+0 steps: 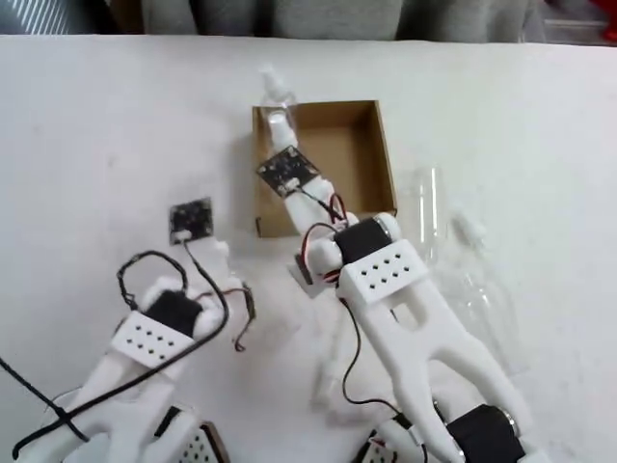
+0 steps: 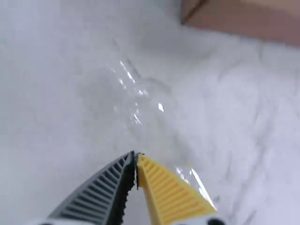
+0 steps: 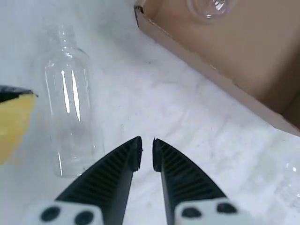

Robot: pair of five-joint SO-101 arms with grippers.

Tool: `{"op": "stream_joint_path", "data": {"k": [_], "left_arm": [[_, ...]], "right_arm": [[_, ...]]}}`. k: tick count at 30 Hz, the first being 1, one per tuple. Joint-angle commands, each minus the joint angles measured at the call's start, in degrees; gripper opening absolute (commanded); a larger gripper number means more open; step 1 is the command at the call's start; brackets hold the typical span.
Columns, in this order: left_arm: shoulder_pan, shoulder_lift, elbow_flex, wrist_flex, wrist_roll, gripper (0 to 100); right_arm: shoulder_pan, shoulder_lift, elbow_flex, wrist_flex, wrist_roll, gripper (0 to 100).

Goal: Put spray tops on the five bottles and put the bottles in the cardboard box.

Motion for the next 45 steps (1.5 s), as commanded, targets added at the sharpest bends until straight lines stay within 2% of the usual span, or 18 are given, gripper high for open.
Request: {"op": "stream_joint_path", "data": {"k": [1, 8, 14, 16, 22, 26, 39, 45], "left_arm": [[-5.23, -0.31, -6.42, -0.88, 1.41, 2], [-2.86, -0.31, -6.51, -0.44, 1.41, 4], [-2.15, -0.31, -3.69, -0.44, 1.41, 25], [-2.15, -0.31, -2.99, -0.35, 1.41, 28], [-2.86, -0.22, -1.85, 3.87, 1.32, 28], [-5.58, 0.04, 0.79, 1.23, -1.32, 29], [-5.76, 0.22, 1.49, 0.62, -1.76, 29], [-5.67, 0.22, 3.96, -3.78, -1.67, 29]], "right_arm": [[0.31, -2.15, -0.79, -0.84, 0.62, 2.4], [0.31, -2.15, -0.79, -0.84, 0.62, 2.4], [0.31, -2.15, -0.79, -0.84, 0.62, 2.4], [0.31, -2.15, -0.70, -0.84, 0.62, 2.4], [-0.04, 2.15, -1.05, -1.80, 2.99, 2.4], [0.13, 5.49, -1.32, -3.38, 6.59, 2.4], [0.31, 6.73, -2.64, -3.21, 6.68, 2.4], [0.31, 6.73, -2.64, -3.12, 6.86, 2.4]]}}
